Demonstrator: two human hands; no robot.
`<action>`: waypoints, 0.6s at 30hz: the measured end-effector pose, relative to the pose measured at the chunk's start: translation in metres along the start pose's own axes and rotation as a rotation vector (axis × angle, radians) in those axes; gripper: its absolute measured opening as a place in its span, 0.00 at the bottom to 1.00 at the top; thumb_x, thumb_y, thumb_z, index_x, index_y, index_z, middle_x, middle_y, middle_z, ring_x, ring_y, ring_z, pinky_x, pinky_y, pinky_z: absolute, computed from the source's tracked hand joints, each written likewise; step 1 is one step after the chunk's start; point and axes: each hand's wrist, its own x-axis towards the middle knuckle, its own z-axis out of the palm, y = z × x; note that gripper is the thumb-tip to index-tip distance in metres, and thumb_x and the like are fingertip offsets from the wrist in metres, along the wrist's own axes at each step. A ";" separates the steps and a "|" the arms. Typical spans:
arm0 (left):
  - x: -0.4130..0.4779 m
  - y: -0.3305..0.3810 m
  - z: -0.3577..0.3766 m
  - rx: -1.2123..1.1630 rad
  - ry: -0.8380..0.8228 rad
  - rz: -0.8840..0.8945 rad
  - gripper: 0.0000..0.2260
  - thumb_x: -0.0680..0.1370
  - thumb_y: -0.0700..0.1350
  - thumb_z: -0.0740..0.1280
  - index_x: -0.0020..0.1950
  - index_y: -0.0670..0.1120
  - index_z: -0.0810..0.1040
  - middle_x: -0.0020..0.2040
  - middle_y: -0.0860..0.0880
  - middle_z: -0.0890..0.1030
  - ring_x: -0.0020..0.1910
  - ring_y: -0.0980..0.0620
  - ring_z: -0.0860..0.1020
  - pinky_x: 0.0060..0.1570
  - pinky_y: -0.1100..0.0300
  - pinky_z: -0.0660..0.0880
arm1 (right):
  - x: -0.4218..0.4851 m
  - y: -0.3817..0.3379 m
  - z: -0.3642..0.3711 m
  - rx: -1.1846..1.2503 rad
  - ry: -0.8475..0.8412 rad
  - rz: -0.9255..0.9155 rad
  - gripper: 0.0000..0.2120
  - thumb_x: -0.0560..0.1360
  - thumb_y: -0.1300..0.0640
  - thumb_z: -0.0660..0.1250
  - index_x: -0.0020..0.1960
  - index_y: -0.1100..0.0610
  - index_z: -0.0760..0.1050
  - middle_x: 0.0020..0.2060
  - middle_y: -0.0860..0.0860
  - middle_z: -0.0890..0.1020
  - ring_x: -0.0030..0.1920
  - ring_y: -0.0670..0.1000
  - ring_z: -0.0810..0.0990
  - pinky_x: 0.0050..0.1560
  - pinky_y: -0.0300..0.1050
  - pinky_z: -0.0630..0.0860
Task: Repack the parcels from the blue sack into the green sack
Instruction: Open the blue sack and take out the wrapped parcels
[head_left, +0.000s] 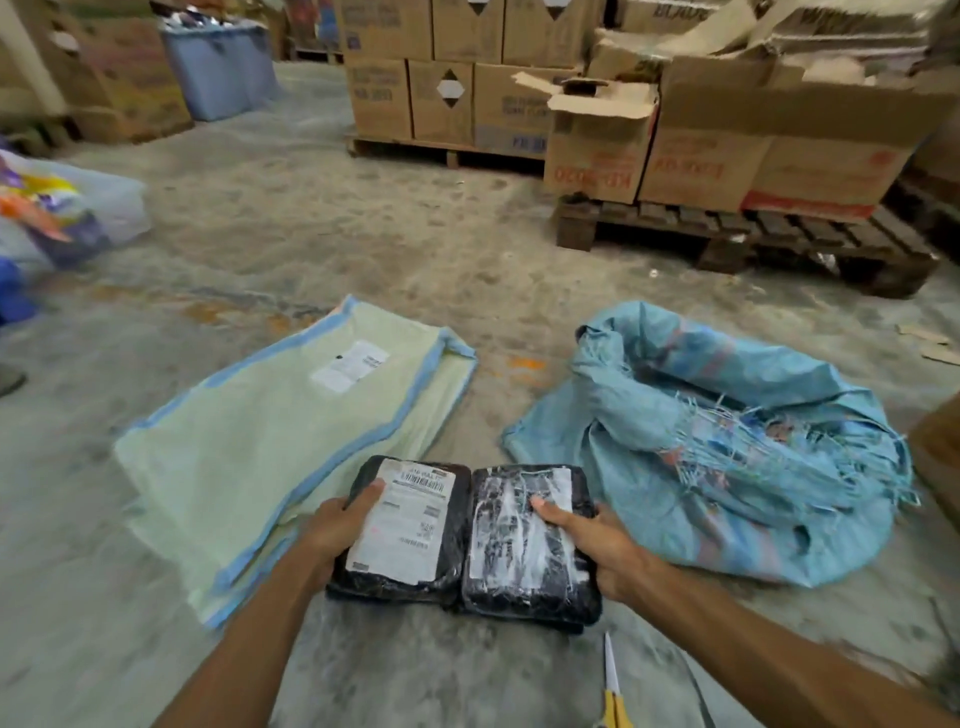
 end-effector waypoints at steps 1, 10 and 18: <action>-0.001 -0.003 0.003 0.050 0.047 0.029 0.25 0.77 0.63 0.66 0.54 0.40 0.80 0.49 0.44 0.84 0.46 0.44 0.82 0.47 0.54 0.79 | -0.005 0.002 0.005 0.003 0.025 -0.018 0.35 0.55 0.43 0.86 0.57 0.55 0.79 0.47 0.53 0.87 0.47 0.55 0.87 0.46 0.53 0.84; -0.009 0.059 0.051 0.963 0.489 0.476 0.22 0.77 0.54 0.65 0.65 0.41 0.72 0.60 0.39 0.73 0.61 0.38 0.71 0.58 0.47 0.70 | -0.027 -0.098 -0.013 -1.176 0.012 -0.329 0.20 0.74 0.41 0.69 0.34 0.56 0.76 0.31 0.51 0.81 0.34 0.54 0.83 0.36 0.46 0.80; -0.062 0.218 0.226 0.768 -0.067 1.191 0.15 0.78 0.49 0.64 0.61 0.45 0.78 0.60 0.44 0.81 0.61 0.43 0.76 0.59 0.49 0.73 | 0.000 -0.192 -0.152 -0.973 0.475 -0.773 0.13 0.81 0.55 0.59 0.61 0.53 0.79 0.49 0.58 0.85 0.53 0.60 0.81 0.52 0.52 0.76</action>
